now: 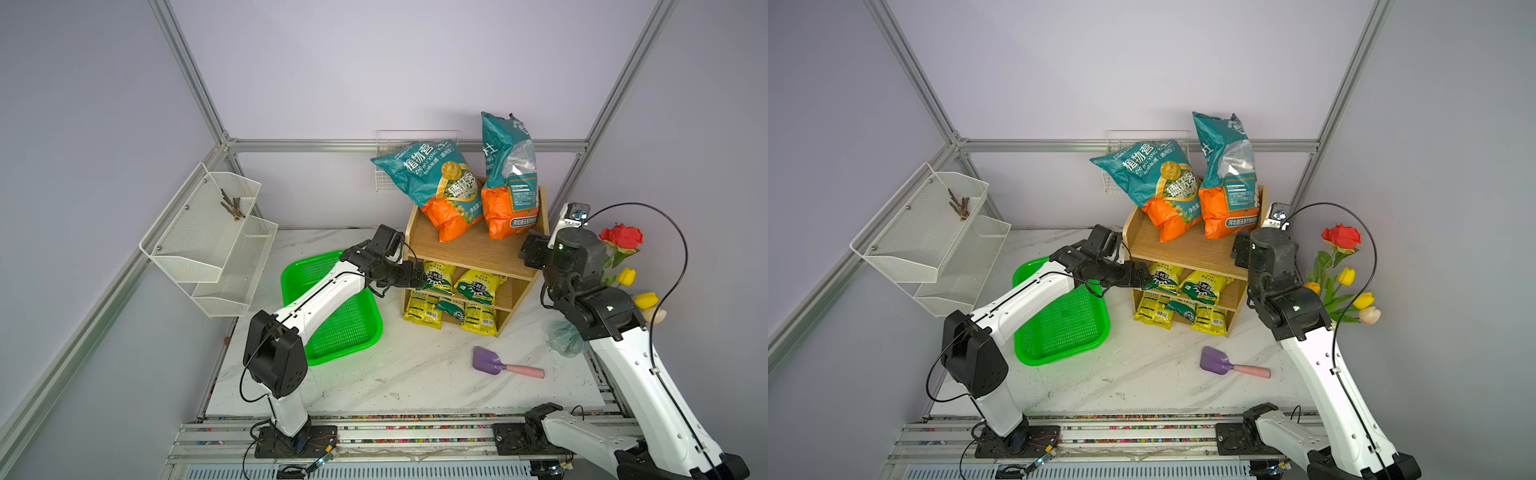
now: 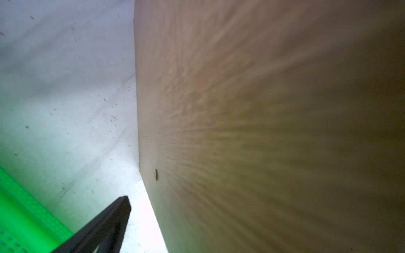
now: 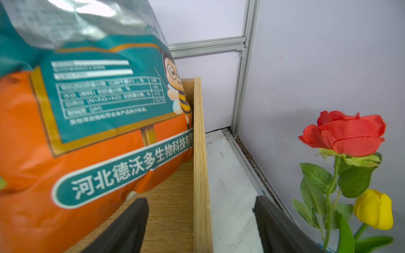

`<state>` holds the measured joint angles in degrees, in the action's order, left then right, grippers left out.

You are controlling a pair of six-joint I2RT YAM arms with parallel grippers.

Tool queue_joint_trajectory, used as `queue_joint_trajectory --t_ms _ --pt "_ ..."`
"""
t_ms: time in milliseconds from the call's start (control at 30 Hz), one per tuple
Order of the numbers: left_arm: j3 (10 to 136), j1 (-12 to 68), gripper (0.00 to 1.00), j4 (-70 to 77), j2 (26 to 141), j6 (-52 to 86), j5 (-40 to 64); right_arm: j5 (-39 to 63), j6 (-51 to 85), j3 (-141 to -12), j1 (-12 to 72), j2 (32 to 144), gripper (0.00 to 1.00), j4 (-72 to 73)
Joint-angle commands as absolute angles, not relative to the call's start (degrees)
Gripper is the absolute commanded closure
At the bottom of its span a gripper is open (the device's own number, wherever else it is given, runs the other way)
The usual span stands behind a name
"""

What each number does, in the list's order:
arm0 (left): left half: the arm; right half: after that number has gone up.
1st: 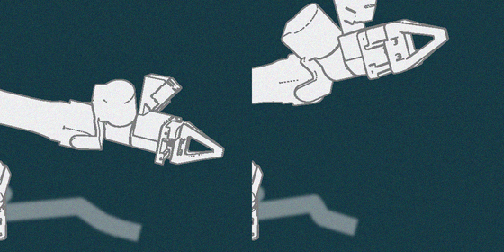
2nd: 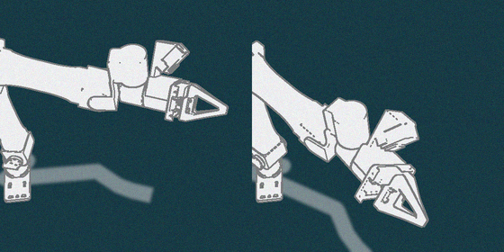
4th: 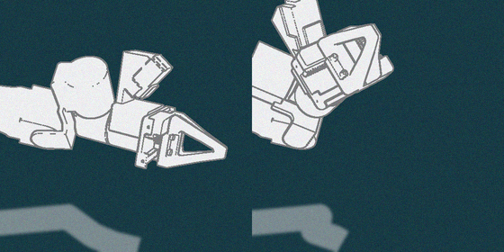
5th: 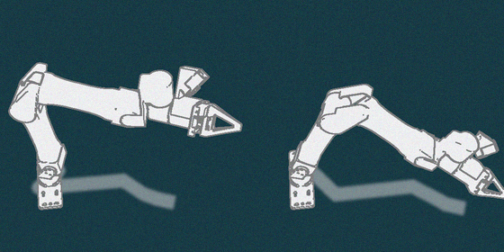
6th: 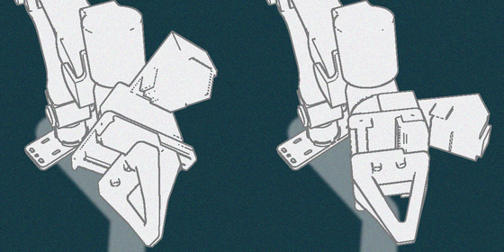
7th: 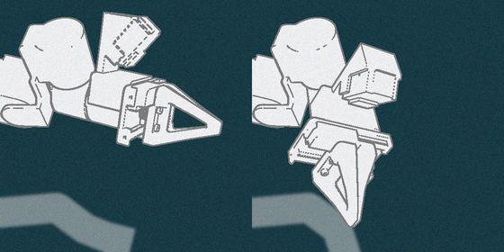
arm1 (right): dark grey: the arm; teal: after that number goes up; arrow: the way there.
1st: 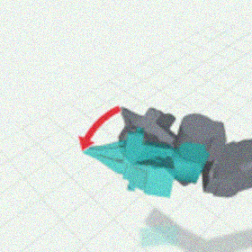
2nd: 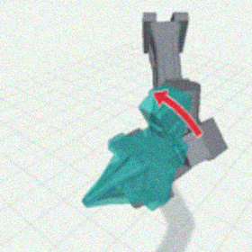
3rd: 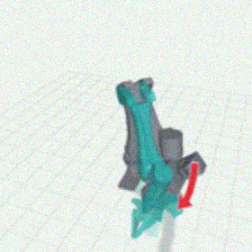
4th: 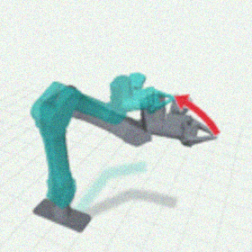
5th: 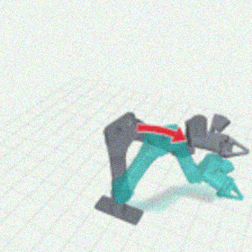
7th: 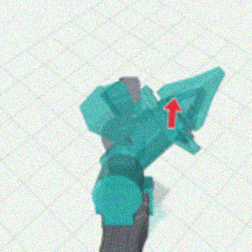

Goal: Take down the fertilizer bag from the shelf
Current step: Move the shelf to the center of the board, then pick up the fertilizer bag from the shelf.

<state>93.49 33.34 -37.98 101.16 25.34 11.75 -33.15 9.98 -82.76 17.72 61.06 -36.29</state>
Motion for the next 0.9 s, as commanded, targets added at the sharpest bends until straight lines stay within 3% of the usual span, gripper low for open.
queue_joint_trajectory --t_ms 0,300,400,867 --pt "89.2 30.0 0.0 -18.6 93.6 23.4 2.7 -29.7 8.0 -88.6 17.8 59.8 0.14 -37.8" --pt "64.1 17.7 0.0 1.0 73.3 33.7 6.9 -14.7 3.9 -105.0 19.4 73.7 0.09 -39.4" --pt "62.4 16.4 0.0 -3.2 69.6 32.0 3.2 -15.6 3.3 -107.6 21.5 77.9 0.07 -38.7" --pt "63.5 16.4 0.0 -10.8 64.7 32.3 5.2 -27.1 6.1 -108.8 29.8 83.9 0.01 -39.6"
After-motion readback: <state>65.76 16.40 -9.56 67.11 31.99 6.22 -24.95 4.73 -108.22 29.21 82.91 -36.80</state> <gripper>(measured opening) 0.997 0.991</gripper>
